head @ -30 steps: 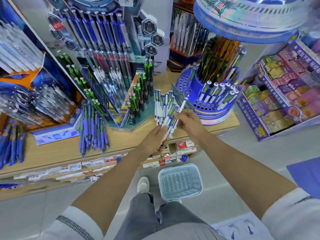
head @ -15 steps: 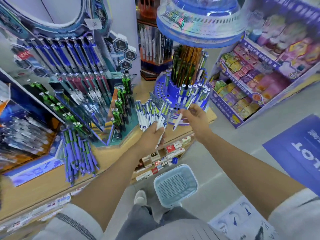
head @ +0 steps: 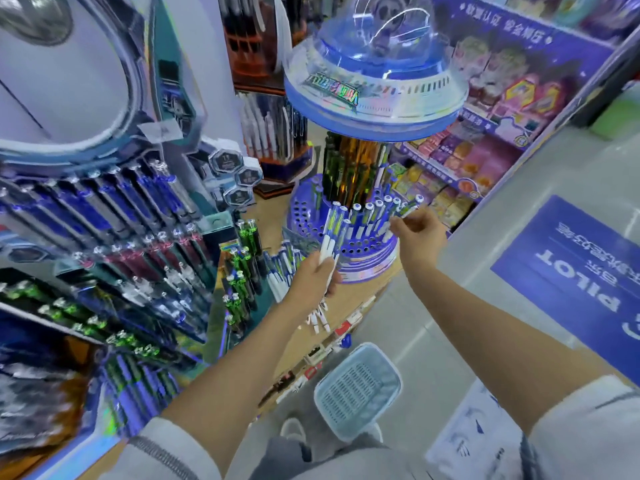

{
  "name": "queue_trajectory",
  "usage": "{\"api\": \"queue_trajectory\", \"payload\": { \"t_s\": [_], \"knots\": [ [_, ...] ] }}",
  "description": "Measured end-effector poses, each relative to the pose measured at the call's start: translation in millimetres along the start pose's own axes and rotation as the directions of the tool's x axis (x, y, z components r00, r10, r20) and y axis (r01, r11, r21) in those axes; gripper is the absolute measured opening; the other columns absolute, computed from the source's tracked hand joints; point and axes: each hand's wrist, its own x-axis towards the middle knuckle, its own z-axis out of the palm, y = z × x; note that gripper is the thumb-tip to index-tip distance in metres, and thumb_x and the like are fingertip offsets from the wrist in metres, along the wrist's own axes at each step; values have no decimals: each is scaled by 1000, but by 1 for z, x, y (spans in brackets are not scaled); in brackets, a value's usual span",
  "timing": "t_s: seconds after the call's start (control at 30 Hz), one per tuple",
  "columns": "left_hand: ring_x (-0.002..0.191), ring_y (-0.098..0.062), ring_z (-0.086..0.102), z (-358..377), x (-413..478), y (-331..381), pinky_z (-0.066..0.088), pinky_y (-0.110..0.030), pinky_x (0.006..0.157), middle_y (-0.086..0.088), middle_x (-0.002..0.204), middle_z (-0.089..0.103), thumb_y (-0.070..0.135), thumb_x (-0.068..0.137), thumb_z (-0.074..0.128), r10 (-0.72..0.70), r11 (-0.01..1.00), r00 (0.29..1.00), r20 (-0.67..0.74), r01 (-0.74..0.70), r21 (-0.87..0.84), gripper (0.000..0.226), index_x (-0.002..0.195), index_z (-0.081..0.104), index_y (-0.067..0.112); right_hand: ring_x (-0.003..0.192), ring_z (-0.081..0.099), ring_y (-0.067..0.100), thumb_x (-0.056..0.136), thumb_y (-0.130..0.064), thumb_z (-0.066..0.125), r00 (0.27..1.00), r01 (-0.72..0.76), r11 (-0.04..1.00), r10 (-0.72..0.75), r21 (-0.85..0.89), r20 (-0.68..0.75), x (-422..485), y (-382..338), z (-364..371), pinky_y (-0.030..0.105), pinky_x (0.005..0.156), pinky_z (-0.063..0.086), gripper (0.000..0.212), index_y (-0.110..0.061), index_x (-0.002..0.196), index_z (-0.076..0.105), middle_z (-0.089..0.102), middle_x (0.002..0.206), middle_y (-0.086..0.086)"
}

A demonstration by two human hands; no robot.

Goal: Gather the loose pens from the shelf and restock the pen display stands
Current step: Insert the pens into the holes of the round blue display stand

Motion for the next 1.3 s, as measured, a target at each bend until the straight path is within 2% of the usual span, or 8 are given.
{"api": "queue_trajectory", "payload": {
  "t_s": [0.1,0.2,0.33,0.5,0.63,0.83,1.07,1.3],
  "knots": [
    [57,-16,43,-5,7,0,40,-25,54,-4,75,53,14,104,34,3,1000,1000,7,-3,-5,16,91,39,8,63,52,14,81,-10,75,999,24,999,-25,-38,-34,6,2,6,8,55,39,29,-15,73,48,59,73,9],
    [58,-15,44,-6,12,-1,41,-20,51,-6,77,53,14,104,34,4,999,1000,4,-3,-34,15,93,41,7,55,46,0,81,-9,75,997,45,995,-50,-86,-52,10,3,6,8,55,37,24,-9,81,50,52,70,0],
    [58,-15,45,-4,18,-3,41,-21,49,-6,77,53,14,104,36,-11,998,1000,16,12,-57,12,98,43,5,59,45,3,82,-8,74,997,45,989,-54,-139,-61,12,5,6,7,54,37,26,-10,83,48,50,70,-4],
    [58,-14,46,-3,23,-2,42,-20,50,-5,76,54,16,104,35,-10,999,1000,16,11,-52,19,87,44,12,63,50,5,83,-9,73,997,39,990,-48,-134,-64,16,1,11,5,55,38,23,-11,82,50,52,70,-6],
    [57,-13,46,-1,25,-2,43,-19,50,-3,76,55,15,104,35,-11,999,999,38,13,-51,15,98,46,7,59,51,-6,85,-7,71,996,52,994,-59,-101,-67,17,-2,11,5,58,41,22,-12,81,50,52,71,-8],
    [59,-14,48,1,28,-3,45,-23,53,-4,78,56,16,104,36,-14,999,998,60,17,-49,16,105,49,6,63,50,3,85,-9,72,997,28,993,-36,-115,-67,20,-1,14,4,56,40,18,-13,82,54,54,71,-8],
    [60,-15,49,0,31,-6,45,-20,52,-5,79,57,15,103,37,-15,998,997,75,20,-67,15,102,50,9,63,50,3,84,-15,74,996,19,989,-32,-146,-87,25,1,17,3,55,38,18,-16,81,57,56,72,-7],
    [59,-13,49,-2,35,-7,45,-19,51,-4,78,58,16,103,37,-25,995,996,83,32,-92,16,97,51,17,64,52,6,84,-15,74,996,-13,996,5,-83,-92,26,0,21,5,57,42,15,-15,83,59,59,75,-3]
  ]
}}
